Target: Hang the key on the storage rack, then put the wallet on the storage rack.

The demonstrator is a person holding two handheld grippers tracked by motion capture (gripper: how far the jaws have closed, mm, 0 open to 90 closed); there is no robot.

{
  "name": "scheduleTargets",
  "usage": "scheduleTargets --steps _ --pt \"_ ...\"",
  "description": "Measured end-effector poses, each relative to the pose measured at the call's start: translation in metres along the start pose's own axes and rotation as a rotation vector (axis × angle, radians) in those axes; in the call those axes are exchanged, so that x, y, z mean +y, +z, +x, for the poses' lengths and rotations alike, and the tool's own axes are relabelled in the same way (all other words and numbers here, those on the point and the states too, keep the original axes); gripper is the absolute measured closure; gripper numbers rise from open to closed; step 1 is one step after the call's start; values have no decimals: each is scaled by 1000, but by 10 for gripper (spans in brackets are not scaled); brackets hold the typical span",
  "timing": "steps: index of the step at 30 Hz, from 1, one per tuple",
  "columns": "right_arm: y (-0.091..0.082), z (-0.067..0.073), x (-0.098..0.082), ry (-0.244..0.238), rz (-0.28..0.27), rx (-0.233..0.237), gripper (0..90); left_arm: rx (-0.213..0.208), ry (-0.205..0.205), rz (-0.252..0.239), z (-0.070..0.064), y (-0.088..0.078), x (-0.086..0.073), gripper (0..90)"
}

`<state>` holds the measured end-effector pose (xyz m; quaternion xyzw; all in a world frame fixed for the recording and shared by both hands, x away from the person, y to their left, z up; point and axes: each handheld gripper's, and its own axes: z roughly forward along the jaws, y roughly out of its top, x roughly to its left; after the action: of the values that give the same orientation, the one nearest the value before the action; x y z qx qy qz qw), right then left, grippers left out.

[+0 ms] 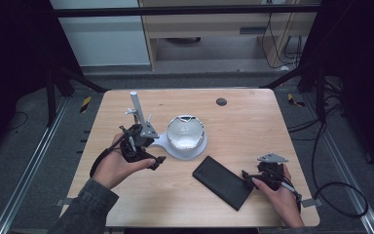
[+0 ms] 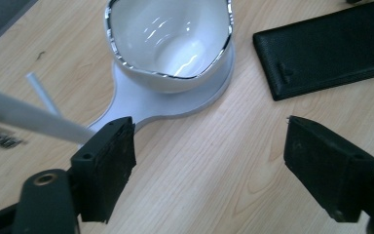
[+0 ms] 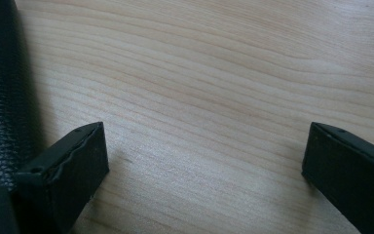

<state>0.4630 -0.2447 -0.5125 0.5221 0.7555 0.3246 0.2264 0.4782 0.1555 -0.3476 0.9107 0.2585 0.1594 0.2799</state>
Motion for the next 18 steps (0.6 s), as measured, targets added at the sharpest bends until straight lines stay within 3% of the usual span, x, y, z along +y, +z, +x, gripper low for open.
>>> scheduleTargets --steps 4,7,8,9,12,13,16,18 --pt "0 0 0 2 -1 0 31 -46 18 0 -14 18 1 224" --pt "0 0 0 1 -1 -3 32 -79 23 11 -26 39 -2 346" --pt "0 0 0 1 -1 -3 32 -79 23 11 -26 39 -2 377" --pt "0 0 0 1 -1 -3 31 -82 28 19 -28 43 -2 377" --pt "0 0 0 1 -2 -3 32 -104 36 24 -36 57 -5 516" --pt "0 0 0 1 -2 -3 32 -111 42 29 -39 61 -6 516" --pt "0 0 0 1 -2 -3 31 -132 48 43 -45 73 -10 696" --pt "0 0 0 2 -2 -3 32 -139 47 50 -48 81 -13 732"
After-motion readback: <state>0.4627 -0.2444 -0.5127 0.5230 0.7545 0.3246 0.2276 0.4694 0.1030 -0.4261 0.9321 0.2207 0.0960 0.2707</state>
